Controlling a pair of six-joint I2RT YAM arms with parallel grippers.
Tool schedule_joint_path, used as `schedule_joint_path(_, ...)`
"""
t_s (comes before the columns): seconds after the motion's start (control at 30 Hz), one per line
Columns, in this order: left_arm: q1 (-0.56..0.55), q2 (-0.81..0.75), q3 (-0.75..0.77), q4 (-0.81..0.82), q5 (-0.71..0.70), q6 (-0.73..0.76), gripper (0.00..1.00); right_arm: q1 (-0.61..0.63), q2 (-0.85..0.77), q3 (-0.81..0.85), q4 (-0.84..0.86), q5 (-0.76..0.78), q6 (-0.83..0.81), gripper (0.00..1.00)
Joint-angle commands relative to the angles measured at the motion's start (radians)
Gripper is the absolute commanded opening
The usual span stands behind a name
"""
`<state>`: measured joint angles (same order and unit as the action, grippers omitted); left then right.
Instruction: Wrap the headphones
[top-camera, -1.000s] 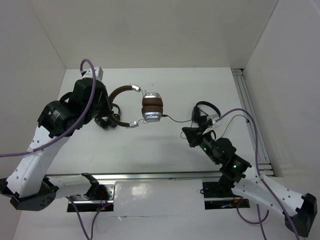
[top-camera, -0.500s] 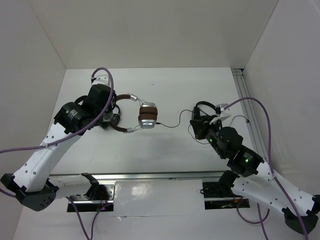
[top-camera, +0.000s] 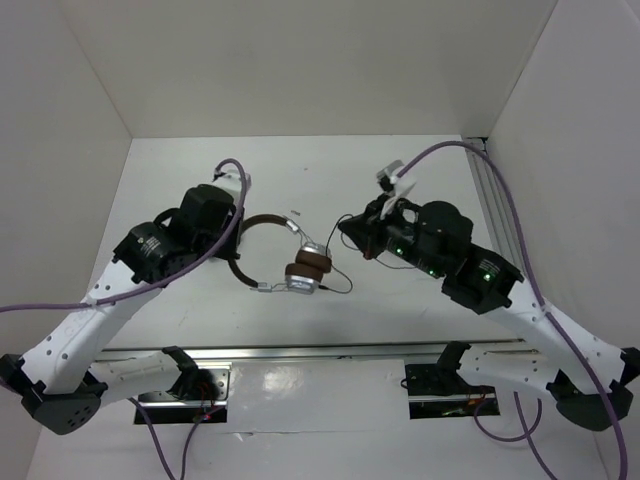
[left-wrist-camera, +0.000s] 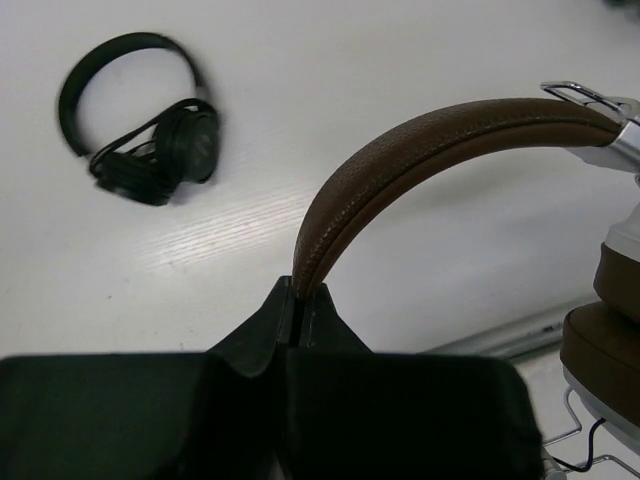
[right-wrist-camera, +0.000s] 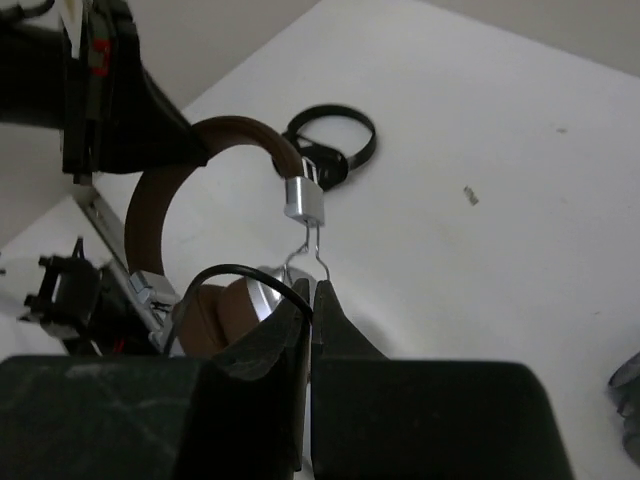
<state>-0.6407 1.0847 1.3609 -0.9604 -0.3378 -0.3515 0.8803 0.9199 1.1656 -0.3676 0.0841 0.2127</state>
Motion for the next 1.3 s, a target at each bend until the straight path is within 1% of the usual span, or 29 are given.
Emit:
schedule_joint_path(0.0, -0.072, -0.025, -0.006, 0.127, 0.16, 0.069, 0.0, 0.093, 0.043, 0.029, -0.034, -0.103, -0.096, 0.0)
schedule_joint_path(0.03, -0.115, -0.016, -0.006, 0.127, 0.16, 0.083, 0.0, 0.118, 0.043, 0.029, -0.034, -0.08, -0.096, 0.0)
schedule_joint_path(0.1, -0.158, -0.005, -0.006, 0.127, 0.169, 0.106, 0.0, 0.179, 0.068, 0.019, -0.021, -0.008, -0.105, 0.0)
schedule_joint_path(0.13, -0.207, -0.005, -0.006, 0.127, 0.18, 0.115, 0.0, 0.195, 0.068, 0.006, -0.021, 0.006, -0.105, 0.0)
schedule_joint_path(0.17, -0.233, 0.004, -0.006, 0.127, 0.18, 0.115, 0.0, 0.207, 0.083, 0.006, -0.011, 0.031, -0.105, 0.0)
schedule_joint_path(0.2, -0.259, 0.004, -0.006, 0.127, 0.18, 0.13, 0.0, 0.218, 0.098, 0.006, -0.011, 0.031, -0.105, 0.0)
schedule_joint_path(0.23, -0.314, 0.004, -0.006, 0.127, 0.18, 0.141, 0.0, 0.218, 0.099, 0.006, -0.02, 0.045, -0.105, 0.0)
schedule_joint_path(0.37, -0.402, -0.005, -0.016, 0.127, 0.128, 0.152, 0.0, 0.227, 0.094, -0.015, -0.021, 0.118, -0.105, 0.0)
schedule_joint_path(0.43, -0.416, -0.017, -0.025, 0.127, 0.128, 0.161, 0.0, 0.236, 0.083, -0.026, -0.021, 0.149, -0.114, 0.0)
schedule_joint_path(0.53, -0.427, -0.038, -0.025, 0.127, 0.196, 0.18, 0.0, 0.246, 0.083, -0.026, -0.033, 0.189, -0.114, 0.0)
schedule_joint_path(0.63, -0.427, -0.048, -0.016, 0.127, 0.22, 0.18, 0.0, 0.256, 0.097, -0.026, -0.044, 0.241, -0.114, 0.0)
schedule_joint_path(0.7, -0.427, -0.048, -0.016, 0.118, 0.166, 0.18, 0.0, 0.266, 0.079, -0.036, -0.044, 0.25, -0.114, 0.0)
schedule_joint_path(0.73, -0.427, -0.039, -0.016, 0.106, 0.092, 0.16, 0.0, 0.266, 0.062, -0.046, -0.028, 0.259, -0.104, 0.0)
schedule_joint_path(0.77, -0.427, -0.039, -0.026, 0.106, 0.057, 0.14, 0.0, 0.266, 0.022, -0.046, -0.005, 0.272, -0.104, 0.0)
schedule_joint_path(0.8, -0.427, -0.028, -0.026, 0.094, 0.033, 0.14, 0.0, 0.266, 0.005, -0.055, -0.005, 0.287, -0.092, 0.0)
schedule_joint_path(0.87, -0.427, -0.019, -0.026, 0.085, 0.022, 0.131, 0.0, 0.266, -0.007, -0.044, -0.022, 0.371, -0.079, 0.0)
schedule_joint_path(0.97, -0.427, 0.001, -0.016, 0.084, 0.052, 0.131, 0.0, 0.266, 0.005, -0.015, -0.048, 0.414, -0.079, 0.0)
schedule_joint_path(1.07, -0.427, 0.011, -0.006, 0.094, 0.075, 0.131, 0.0, 0.266, 0.031, -0.027, -0.051, 0.364, -0.079, 0.0)
schedule_joint_path(1.27, -0.427, 0.02, -0.016, 0.112, 0.172, 0.151, 0.0, 0.266, 0.068, -0.061, -0.01, 0.364, -0.098, 0.0)
